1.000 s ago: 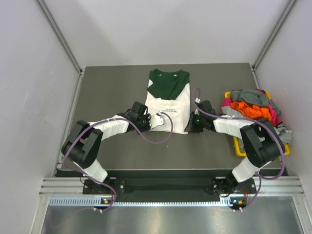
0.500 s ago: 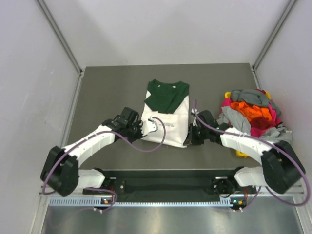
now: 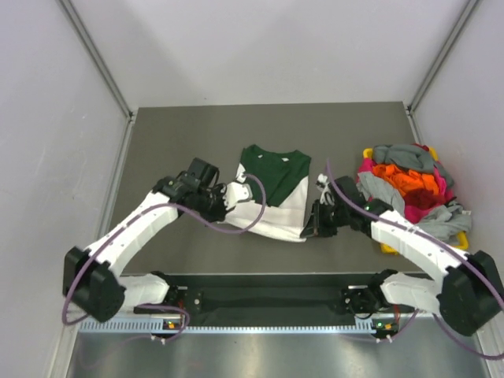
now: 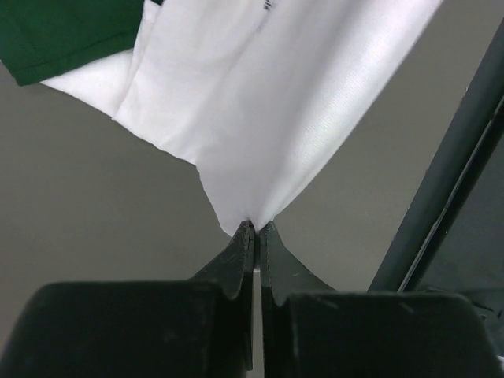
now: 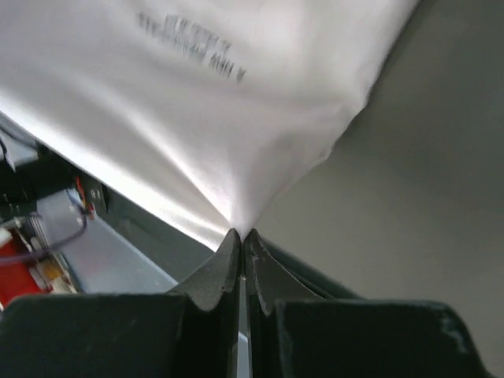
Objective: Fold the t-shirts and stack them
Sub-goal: Fold the tshirt
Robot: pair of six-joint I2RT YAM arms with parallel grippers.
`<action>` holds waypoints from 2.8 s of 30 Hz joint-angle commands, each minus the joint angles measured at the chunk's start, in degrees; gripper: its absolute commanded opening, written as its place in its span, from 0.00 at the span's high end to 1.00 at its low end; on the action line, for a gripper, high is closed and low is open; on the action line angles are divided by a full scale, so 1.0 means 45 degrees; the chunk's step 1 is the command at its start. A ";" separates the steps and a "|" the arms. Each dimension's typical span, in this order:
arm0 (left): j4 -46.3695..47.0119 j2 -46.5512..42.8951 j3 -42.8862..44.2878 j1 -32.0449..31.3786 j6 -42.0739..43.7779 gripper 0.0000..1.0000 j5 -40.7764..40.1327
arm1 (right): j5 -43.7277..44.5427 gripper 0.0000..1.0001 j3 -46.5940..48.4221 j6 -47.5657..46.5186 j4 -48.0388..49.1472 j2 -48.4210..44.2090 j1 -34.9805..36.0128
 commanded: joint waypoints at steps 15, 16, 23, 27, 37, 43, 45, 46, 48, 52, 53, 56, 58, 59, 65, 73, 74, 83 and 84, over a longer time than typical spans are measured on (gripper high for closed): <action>-0.0342 1.0611 1.0603 0.2149 -0.0006 1.00 -0.0444 | -0.1259 1.00 0.8367 -0.3079 0.1360 0.9354 -0.5392; -0.0342 1.0829 1.1031 0.2169 -0.0006 1.00 -0.0444 | -0.1220 1.00 0.8565 -0.2963 0.1418 0.9571 -0.5451; -0.0342 1.1983 1.1973 0.2267 -0.0006 1.00 -0.0444 | -0.1103 1.00 1.0226 -0.2708 0.1691 1.1271 -0.5607; -0.0342 1.2412 1.2051 0.2286 -0.0006 1.00 -0.0444 | -0.1005 1.00 1.0987 -0.2415 0.2004 1.2090 -0.5783; 0.6999 1.3546 1.3184 0.2286 -0.2913 0.01 -0.4969 | -0.0361 1.00 1.1712 -0.1596 0.2844 1.2777 -0.5901; 0.7237 1.3702 1.3398 0.2306 -0.3112 1.00 -0.4762 | -0.0242 0.97 1.2042 -0.1398 0.3197 1.3069 -0.5920; 0.6866 1.3742 1.3341 0.2306 -0.3093 1.00 -0.4332 | -0.0320 0.91 1.2258 -0.1418 0.3040 1.3303 -0.5920; 0.6826 1.3722 1.3089 0.2306 -0.3073 1.00 -0.3905 | -0.0302 0.88 1.2317 -0.1477 0.3001 1.3362 -0.5920; 0.6786 1.3625 1.2756 0.2306 -0.2957 0.99 -0.3629 | -0.0223 0.79 1.2453 -0.1516 0.2903 1.3518 -0.5959; 0.6866 1.3488 1.2713 0.2306 -0.3053 0.89 -0.4076 | -0.0030 0.36 1.3097 -0.1691 0.2494 1.3773 -0.5979; 0.6787 1.3333 1.2851 0.2306 -0.3092 0.85 -0.4115 | 0.0146 0.35 1.3292 -0.1789 0.2203 1.3734 -0.5979; 0.6143 1.2767 1.3301 0.2306 -0.3209 0.72 -0.3980 | 0.0888 0.32 1.4288 -0.2335 0.1520 1.3365 -0.6096; 0.5830 1.2337 1.3107 0.2325 -0.3326 0.66 -0.3687 | 0.1743 0.31 1.4913 -0.3056 0.1069 1.2994 -0.6135; 0.5656 1.1852 1.2932 0.2325 -0.3481 0.65 -0.3357 | 0.2078 0.33 1.4934 -0.3291 0.0603 1.2392 -0.6116; 0.5226 0.9641 0.9593 0.2209 -0.3327 0.65 0.0939 | 0.2945 0.60 1.1076 -0.4895 0.0951 0.9323 -0.4926; 0.4658 1.1900 1.0525 0.2032 -0.3659 0.72 0.1510 | -0.0283 0.83 0.9717 -0.4036 0.1987 1.0157 -0.3831; 0.4658 1.2138 1.0740 0.2032 -0.3678 0.73 0.1393 | -0.0224 0.83 1.0339 -0.4016 0.1888 1.0778 -0.3850; 0.6161 1.3897 1.2401 0.2130 -0.4984 0.73 0.0028 | 0.0343 0.85 1.4110 -0.3236 0.1964 1.4256 -0.4162; 0.6413 1.4052 1.2693 0.2188 -0.5103 0.73 -0.0304 | 0.0343 0.85 1.4250 -0.2926 0.2062 1.4454 -0.4201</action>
